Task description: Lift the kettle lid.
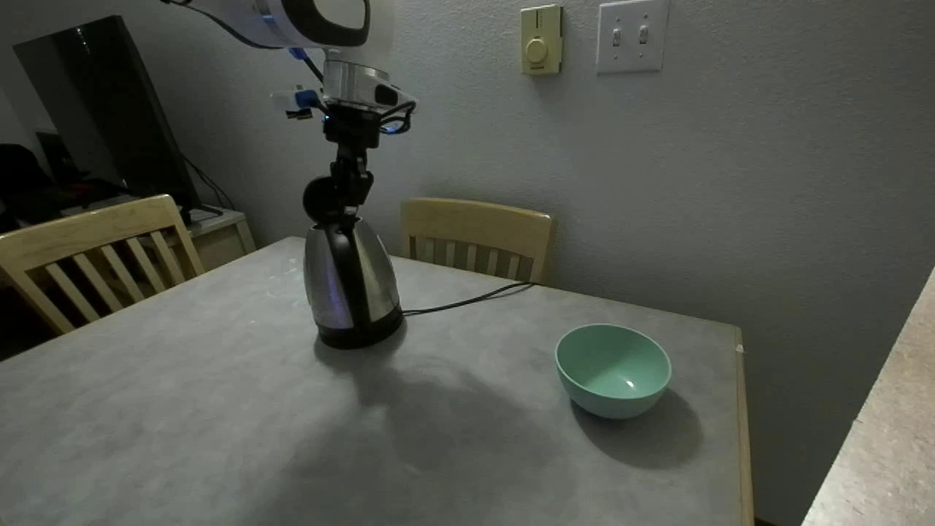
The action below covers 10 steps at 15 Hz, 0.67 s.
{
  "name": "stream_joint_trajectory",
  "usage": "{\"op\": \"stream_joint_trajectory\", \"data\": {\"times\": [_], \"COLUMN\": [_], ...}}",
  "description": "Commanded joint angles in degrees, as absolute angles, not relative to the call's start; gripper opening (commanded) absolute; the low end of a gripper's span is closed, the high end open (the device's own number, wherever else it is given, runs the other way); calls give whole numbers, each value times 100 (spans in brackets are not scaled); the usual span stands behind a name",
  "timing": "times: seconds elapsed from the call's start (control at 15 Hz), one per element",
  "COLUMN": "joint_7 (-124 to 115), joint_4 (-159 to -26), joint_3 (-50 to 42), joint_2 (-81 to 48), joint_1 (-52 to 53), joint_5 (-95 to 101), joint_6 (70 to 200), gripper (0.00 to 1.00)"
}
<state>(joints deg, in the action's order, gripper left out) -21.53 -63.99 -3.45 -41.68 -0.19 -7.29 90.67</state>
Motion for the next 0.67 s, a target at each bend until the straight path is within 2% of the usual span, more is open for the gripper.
{"op": "stream_joint_trajectory", "data": {"times": [0.0, 0.6], "joint_7": [-2128, -2470], "joint_4": [-6365, -7127], "joint_3": [-335, -484], "joint_2": [-4189, -3099], "joint_1": [-5, 233], "joint_5": [-691, -204], "joint_6": [9149, 9423], "gripper": [0, 0]}}
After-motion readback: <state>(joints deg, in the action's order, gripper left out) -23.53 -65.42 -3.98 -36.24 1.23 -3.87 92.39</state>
